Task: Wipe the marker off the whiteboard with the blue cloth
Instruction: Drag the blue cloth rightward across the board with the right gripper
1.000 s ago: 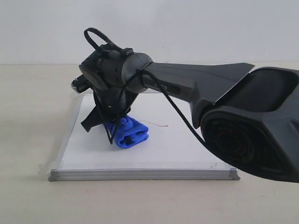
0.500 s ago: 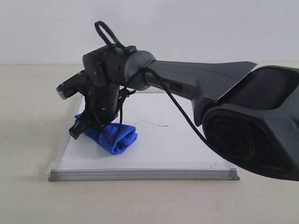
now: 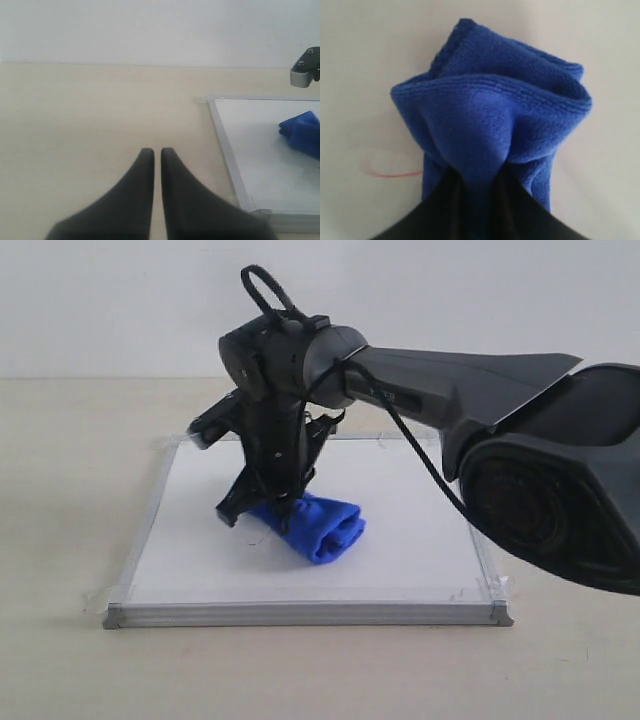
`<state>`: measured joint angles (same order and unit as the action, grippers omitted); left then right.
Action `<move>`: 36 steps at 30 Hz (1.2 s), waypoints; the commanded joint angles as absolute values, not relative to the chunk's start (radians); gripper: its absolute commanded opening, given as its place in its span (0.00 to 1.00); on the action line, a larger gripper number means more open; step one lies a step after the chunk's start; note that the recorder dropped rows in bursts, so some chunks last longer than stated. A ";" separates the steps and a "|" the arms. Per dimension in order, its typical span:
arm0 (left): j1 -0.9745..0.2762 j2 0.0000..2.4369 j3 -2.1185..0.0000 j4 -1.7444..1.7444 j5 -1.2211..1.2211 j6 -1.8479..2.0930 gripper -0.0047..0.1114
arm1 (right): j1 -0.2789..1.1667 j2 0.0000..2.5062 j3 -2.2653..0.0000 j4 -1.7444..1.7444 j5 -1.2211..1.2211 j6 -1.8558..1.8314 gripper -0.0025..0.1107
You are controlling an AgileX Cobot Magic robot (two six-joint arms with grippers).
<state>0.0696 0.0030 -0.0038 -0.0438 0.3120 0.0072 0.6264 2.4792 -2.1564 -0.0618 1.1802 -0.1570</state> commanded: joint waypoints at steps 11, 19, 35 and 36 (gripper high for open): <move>0.071 0.000 0.000 -0.041 0.303 0.008 0.08 | 0.648 2.501 -2.144 -0.479 1.221 0.107 0.02; 0.071 0.000 0.000 -0.041 0.303 0.008 0.08 | 0.602 2.483 -2.144 -0.247 1.221 -0.029 0.02; 0.071 0.000 0.000 -0.041 0.303 0.008 0.08 | 0.517 2.483 -2.055 -0.117 1.221 -0.079 0.02; 0.071 0.000 0.000 -0.041 0.304 0.008 0.08 | 0.537 2.476 -2.023 -0.051 1.221 -0.160 0.02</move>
<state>0.0696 0.0030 -0.0038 -0.0438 0.3120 0.0072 0.5193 2.4542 -2.0856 -0.1696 1.1735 -0.0608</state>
